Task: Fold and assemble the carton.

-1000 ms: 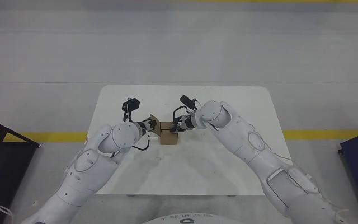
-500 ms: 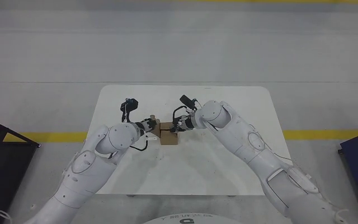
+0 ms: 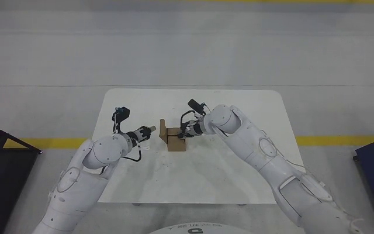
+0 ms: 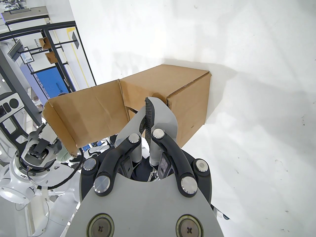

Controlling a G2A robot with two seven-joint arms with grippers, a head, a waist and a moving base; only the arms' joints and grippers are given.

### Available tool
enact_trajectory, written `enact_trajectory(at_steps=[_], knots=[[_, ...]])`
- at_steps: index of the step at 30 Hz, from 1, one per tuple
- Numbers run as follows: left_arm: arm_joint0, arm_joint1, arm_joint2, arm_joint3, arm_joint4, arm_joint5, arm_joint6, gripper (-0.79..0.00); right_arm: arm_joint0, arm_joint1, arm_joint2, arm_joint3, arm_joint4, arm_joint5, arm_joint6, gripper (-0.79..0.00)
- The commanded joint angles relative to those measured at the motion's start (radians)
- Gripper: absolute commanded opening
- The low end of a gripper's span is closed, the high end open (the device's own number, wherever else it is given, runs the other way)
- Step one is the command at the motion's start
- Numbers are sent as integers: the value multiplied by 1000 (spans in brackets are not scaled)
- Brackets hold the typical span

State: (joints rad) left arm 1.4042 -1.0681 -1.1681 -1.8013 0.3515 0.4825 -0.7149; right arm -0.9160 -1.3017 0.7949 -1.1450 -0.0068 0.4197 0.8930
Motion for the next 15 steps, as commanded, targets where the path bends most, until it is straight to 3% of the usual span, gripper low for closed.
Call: enact_trajectory(at_steps=[1, 4, 6, 10, 15], knots=[[-13, -3, 13, 11, -1, 1, 0, -570, 0, 0, 0, 0, 0, 0, 0, -785], [-28, -6, 25, 17, 0, 5, 2, -545, 0, 0, 0, 0, 0, 0, 0, -785], [-29, -8, 23, 12, -6, 5, 9, -471, 0, 0, 0, 0, 0, 0, 0, -785], [-20, -8, 10, -2, -23, -11, 19, -413, 0, 0, 0, 0, 0, 0, 0, -785], [-10, -6, -3, -17, -33, -34, 15, -413, 0, 0, 0, 0, 0, 0, 0, -785]])
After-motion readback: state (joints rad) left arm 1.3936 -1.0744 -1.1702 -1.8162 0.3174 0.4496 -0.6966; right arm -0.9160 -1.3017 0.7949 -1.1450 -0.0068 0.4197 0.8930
